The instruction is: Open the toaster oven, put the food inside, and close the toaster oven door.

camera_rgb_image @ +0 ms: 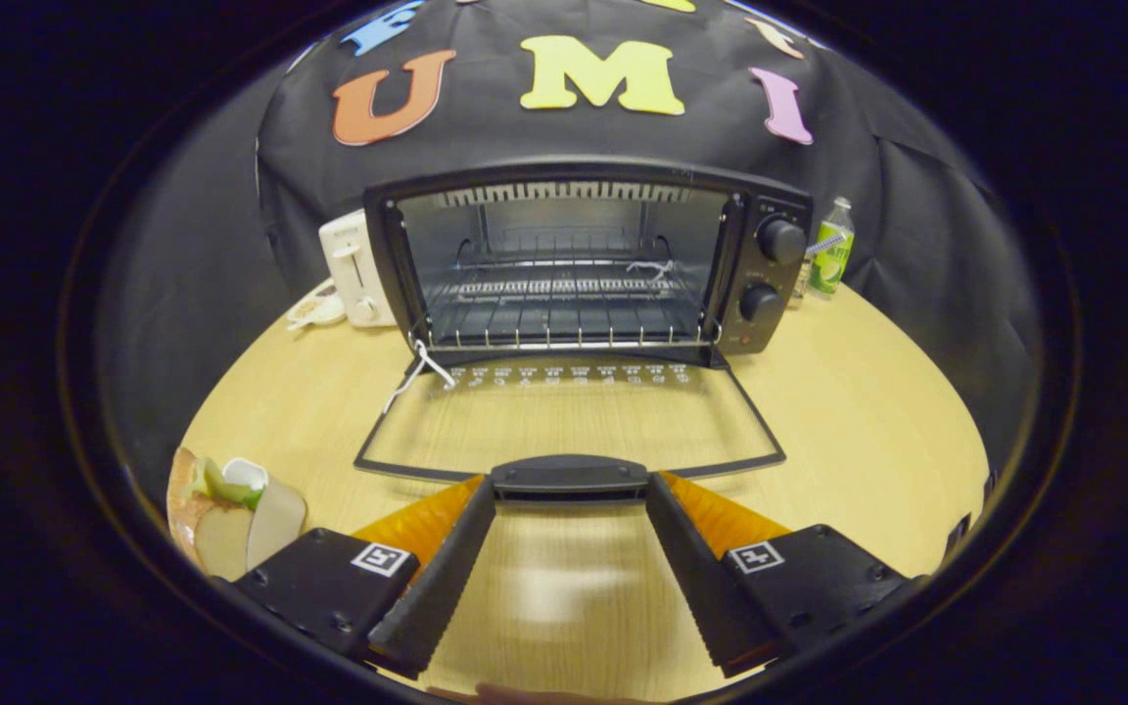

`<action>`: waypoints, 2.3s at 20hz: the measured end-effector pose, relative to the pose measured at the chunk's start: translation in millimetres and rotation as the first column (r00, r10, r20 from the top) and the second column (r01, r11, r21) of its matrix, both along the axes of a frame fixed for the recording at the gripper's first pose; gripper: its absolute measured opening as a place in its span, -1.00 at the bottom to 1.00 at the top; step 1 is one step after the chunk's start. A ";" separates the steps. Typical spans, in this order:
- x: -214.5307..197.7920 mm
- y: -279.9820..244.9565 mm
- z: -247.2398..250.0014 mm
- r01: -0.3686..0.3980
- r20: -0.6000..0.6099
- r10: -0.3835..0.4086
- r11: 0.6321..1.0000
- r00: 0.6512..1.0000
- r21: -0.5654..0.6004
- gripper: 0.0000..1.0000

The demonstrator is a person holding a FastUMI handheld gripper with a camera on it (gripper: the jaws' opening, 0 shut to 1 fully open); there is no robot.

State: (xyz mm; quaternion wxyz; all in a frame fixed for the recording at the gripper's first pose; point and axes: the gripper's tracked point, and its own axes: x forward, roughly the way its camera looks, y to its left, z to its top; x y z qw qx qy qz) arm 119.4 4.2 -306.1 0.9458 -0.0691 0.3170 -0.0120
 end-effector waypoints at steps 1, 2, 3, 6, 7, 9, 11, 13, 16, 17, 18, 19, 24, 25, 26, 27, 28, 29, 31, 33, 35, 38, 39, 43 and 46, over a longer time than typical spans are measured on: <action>-2.4 0.5 1.2 -0.008 -0.001 0.008 1.000 1.000 -0.007 1.00; -5.8 2.6 3.6 -0.016 -0.003 0.016 1.000 1.000 -0.009 1.00; -7.4 5.8 7.7 -0.027 -0.002 0.027 1.000 1.000 -0.003 1.00; -15.4 14.4 24.2 -0.044 0.000 0.044 0.998 0.999 0.036 1.00; -19.4 19.2 30.3 -0.047 -0.009 0.047 0.997 0.999 0.064 1.00; -31.0 34.9 39.2 -0.065 -0.050 0.074 0.985 0.996 0.160 1.00; -47.3 53.4 53.5 -0.087 -0.105 0.116 0.964 0.988 0.252 1.00; -60.6 70.3 66.4 -0.103 -0.143 0.157 0.939 0.977 0.329 1.00; -83.6 106.0 69.3 -0.123 -0.221 0.261 0.862 0.940 0.491 0.92; -91.6 120.1 68.8 -0.123 -0.260 0.306 0.831 0.916 0.543 0.91; -99.4 135.3 66.6 -0.131 -0.289 0.354 0.803 0.889 0.581 0.89; -104.6 146.8 62.6 -0.141 -0.318 0.394 0.790 0.862 0.597 0.88; -114.8 166.3 29.4 -0.136 -0.482 0.436 0.832 0.760 0.538 0.68; -109.7 168.1 26.6 -0.117 -0.489 0.419 0.837 0.765 0.534 0.67; -108.1 170.6 23.5 -0.110 -0.497 0.420 0.836 0.760 0.537 0.66; -107.3 172.9 20.4 -0.106 -0.509 0.428 0.832 0.746 0.545 0.64; -107.3 174.1 17.7 -0.099 -0.519 0.432 0.829 0.737 0.550 0.60; -104.8 175.6 14.4 -0.091 -0.527 0.435 0.827 0.730 0.555 0.58; -105.6 178.2 8.9 -0.077 -0.546 0.442 0.822 0.711 0.564 0.36; -111.9 185.2 4.8 -0.076 -0.561 0.474 0.805 0.678 0.588 0.18; -116.3 185.4 4.5 -0.083 -0.569 0.491 0.800 0.660 0.594 0.04; -116.4 184.6 5.4 -0.089 -0.567 0.493 0.801 0.660 0.593 0.00; -115.8 184.6 4.6 -0.089 -0.565 0.498 0.796 0.658 0.599 -0.02; -113.6 184.8 4.7 -0.065 -0.552 0.504 0.775 0.664 0.629 -0.18; -114.3 182.5 14.2 -0.080 -0.521 0.514 0.761 0.681 0.644 -0.24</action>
